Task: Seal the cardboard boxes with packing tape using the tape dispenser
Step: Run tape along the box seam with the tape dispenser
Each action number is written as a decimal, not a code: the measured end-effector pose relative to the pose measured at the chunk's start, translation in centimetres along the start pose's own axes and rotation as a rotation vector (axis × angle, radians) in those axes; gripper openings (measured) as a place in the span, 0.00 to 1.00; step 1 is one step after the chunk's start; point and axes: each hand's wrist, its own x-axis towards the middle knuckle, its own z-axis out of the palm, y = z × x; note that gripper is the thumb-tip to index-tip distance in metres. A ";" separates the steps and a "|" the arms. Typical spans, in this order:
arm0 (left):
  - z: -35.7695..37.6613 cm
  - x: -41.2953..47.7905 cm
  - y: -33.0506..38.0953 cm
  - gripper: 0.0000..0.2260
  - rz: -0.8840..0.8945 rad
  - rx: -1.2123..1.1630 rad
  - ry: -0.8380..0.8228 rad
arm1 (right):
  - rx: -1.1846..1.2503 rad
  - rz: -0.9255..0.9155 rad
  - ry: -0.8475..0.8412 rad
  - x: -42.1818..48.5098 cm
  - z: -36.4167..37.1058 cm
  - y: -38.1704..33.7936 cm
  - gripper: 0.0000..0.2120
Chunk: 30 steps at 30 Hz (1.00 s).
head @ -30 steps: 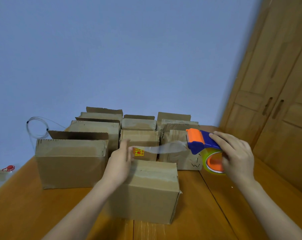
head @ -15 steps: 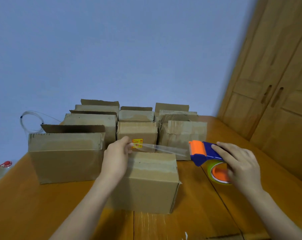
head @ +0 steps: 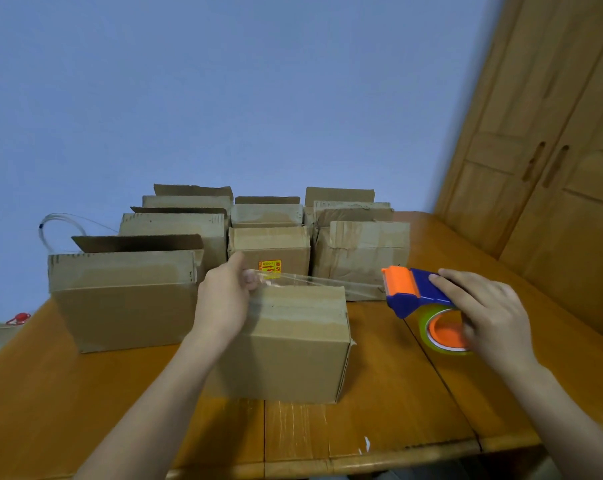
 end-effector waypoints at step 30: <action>-1.3 1.0 -0.4 0.10 -0.596 -0.862 0.139 | 0.066 0.051 0.065 1.3 2.6 -3.6 0.33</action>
